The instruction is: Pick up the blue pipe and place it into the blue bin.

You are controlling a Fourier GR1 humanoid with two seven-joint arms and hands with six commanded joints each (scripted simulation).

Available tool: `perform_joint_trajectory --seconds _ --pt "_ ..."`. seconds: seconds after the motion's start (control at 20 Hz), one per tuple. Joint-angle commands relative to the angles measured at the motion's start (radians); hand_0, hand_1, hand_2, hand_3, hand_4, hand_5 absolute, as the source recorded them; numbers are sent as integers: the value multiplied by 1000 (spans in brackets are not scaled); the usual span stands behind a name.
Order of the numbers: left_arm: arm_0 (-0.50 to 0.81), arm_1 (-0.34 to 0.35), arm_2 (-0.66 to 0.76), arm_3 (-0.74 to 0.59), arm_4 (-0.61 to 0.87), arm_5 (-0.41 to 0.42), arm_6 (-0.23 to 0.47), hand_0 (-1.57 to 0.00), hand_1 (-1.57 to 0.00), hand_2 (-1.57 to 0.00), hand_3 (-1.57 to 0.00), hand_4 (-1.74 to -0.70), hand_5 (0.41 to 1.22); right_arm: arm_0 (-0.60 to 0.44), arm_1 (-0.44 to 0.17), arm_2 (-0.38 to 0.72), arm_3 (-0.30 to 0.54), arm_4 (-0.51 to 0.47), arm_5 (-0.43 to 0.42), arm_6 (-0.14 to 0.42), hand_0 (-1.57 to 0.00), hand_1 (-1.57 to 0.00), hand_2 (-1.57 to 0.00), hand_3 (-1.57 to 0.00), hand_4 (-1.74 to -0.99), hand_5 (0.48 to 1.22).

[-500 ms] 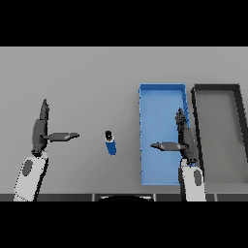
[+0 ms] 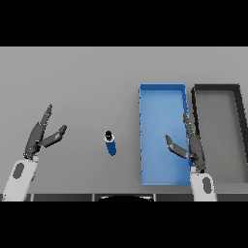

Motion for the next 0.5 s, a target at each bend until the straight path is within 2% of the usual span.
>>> perform_joint_trajectory --seconds 0.0,0.15,0.2,0.25,0.35,0.45 --pt "4 5 -7 1 -5 -13 -12 1 1 1 1 -959 592 4 -5 6 -17 6 2 11 1 1 1 1 -1193 622" --pt "-1 10 -23 -6 6 -55 -14 1 1 1 1 -960 593 15 1 23 -24 21 4 27 1 1 1 1 -1203 625" --pt "13 18 -27 -14 16 -83 -38 1 1 1 1 -966 594 3 3 22 -19 23 1 47 1 1 1 1 -1197 621" --pt "31 40 -35 -36 24 -118 -53 1 1 1 1 -976 584 3 -2 21 -11 24 2 43 1 1 1 1 -1192 621" --pt "46 70 -59 -90 31 -157 -28 1 1 1 1 -1007 561 1 -12 15 -10 17 10 21 1 1 1 1 -1180 617" --pt "65 65 -107 -120 12 -191 -21 1 1 1 1 -1048 535 -15 -9 16 4 17 11 26 1 1 1 1 -1176 615"
